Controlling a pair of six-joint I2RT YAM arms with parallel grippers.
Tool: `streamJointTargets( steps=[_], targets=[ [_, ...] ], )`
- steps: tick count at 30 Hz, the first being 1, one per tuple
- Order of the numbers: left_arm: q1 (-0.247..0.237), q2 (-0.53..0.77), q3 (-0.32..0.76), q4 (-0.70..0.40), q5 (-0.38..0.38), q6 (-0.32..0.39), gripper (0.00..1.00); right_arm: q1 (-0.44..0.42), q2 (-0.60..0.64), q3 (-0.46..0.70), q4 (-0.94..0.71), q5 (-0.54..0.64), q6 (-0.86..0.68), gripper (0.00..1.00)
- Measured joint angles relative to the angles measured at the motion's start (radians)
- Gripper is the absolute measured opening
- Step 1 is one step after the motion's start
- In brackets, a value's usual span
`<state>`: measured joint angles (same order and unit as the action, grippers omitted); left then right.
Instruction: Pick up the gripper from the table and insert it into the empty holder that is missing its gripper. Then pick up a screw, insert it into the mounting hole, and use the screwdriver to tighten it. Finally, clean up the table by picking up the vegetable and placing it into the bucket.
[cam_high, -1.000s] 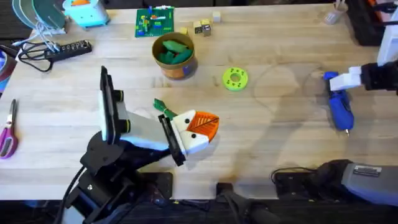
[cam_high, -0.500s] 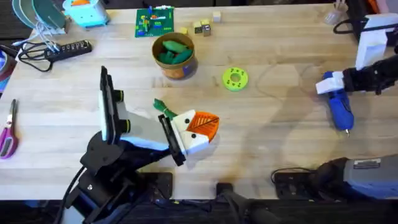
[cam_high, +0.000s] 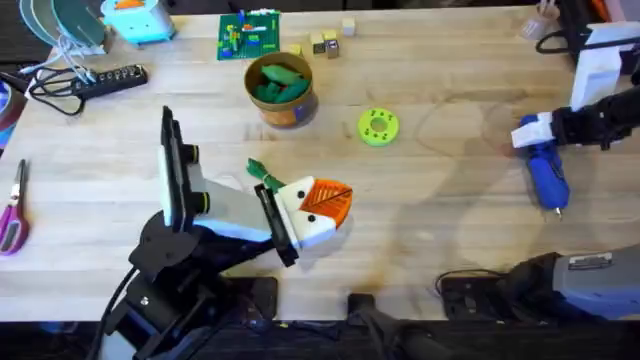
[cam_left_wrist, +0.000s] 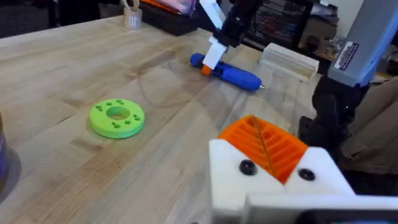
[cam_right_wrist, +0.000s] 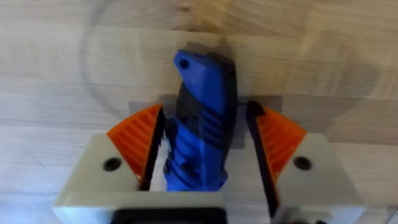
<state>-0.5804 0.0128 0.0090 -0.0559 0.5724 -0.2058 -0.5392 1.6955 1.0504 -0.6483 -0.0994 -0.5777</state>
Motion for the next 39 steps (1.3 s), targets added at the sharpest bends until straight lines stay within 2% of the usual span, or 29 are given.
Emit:
streamJointTargets(
  steps=[2,5,6,9,10,14,27,32,39],
  targets=[
    [0.0,0.0,0.0,0.0,0.0,0.0,0.012,0.0,0.001,0.0,0.002,0.001,0.0,0.781],
    [0.0,0.0,0.0,0.0,0.0,0.0,0.012,0.0,0.004,0.002,0.006,0.002,-0.003,0.657],
    [0.0,0.0,0.0,0.0,0.0,0.0,0.012,0.0,0.005,0.002,0.007,0.003,-0.003,0.584],
    [0.0,0.0,0.0,0.0,0.0,0.0,0.012,0.0,0.006,0.004,0.011,0.005,-0.006,0.223],
    [0.0,0.0,0.0,0.0,0.0,0.0,0.012,0.0,0.008,0.006,0.013,0.006,-0.006,0.157],
    [0.0,0.0,0.0,0.0,0.0,0.0,0.012,0.0,0.008,0.007,0.008,0.005,-0.006,0.024],
    [0.0,0.0,0.0,0.0,0.0,0.0,0.012,0.001,-0.02,0.005,-0.036,-0.013,0.029,0.026],
    [0.0,0.0,0.0,0.0,0.0,0.0,0.012,0.001,-0.177,0.0,-0.034,-0.126,0.04,0.026],
    [0.0,0.0,0.0,0.0,0.0,0.0,0.012,0.003,-0.487,0.0,-0.011,-0.417,0.096,0.025]
  ],
)
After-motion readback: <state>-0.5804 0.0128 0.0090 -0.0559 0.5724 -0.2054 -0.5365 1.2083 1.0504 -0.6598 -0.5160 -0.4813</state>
